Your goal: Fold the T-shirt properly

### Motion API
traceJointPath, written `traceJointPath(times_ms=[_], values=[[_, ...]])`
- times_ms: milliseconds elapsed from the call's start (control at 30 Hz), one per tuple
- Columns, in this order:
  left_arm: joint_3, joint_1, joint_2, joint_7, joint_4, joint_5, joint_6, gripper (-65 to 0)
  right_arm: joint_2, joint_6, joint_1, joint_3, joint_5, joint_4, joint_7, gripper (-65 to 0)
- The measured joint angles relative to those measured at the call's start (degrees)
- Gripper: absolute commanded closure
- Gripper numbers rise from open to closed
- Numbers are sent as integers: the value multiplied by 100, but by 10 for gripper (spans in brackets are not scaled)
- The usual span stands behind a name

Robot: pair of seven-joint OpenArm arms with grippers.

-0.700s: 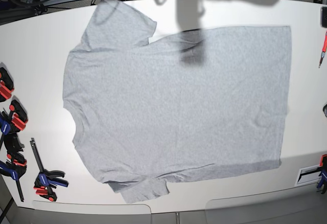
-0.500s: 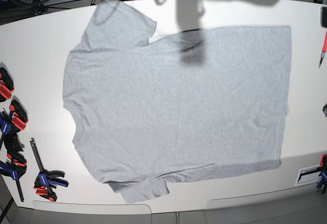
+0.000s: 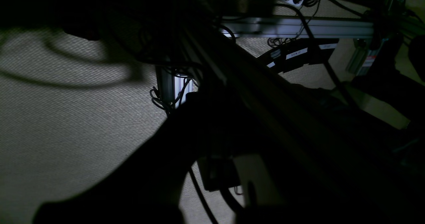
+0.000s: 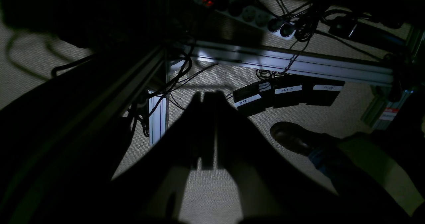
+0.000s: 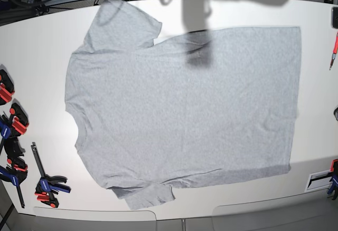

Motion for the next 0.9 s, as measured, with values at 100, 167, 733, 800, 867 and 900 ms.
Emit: traceJointPath(times_ms=[100, 167, 733, 800, 867, 900], values=[[0, 0, 0, 0, 0, 0, 0, 0, 0, 0, 0, 0, 0, 0, 0, 0], [0, 0, 0, 0, 0, 0, 0, 0, 0, 0, 0, 0, 0, 0, 0, 0], [0, 0, 0, 0, 0, 0, 0, 0, 0, 0, 0, 0, 0, 0, 0, 0], [0, 4, 0, 0, 0, -2, 0, 0, 0, -2, 0, 0, 2, 7, -70, 0], [0, 57, -2, -13, 28, -109, -9, 0, 24, -2, -31, 0, 2, 24, -83, 0], [0, 114, -9, -48, 81, -177, -22, 0, 35, -4, -55, 0, 2, 26, -81, 0]])
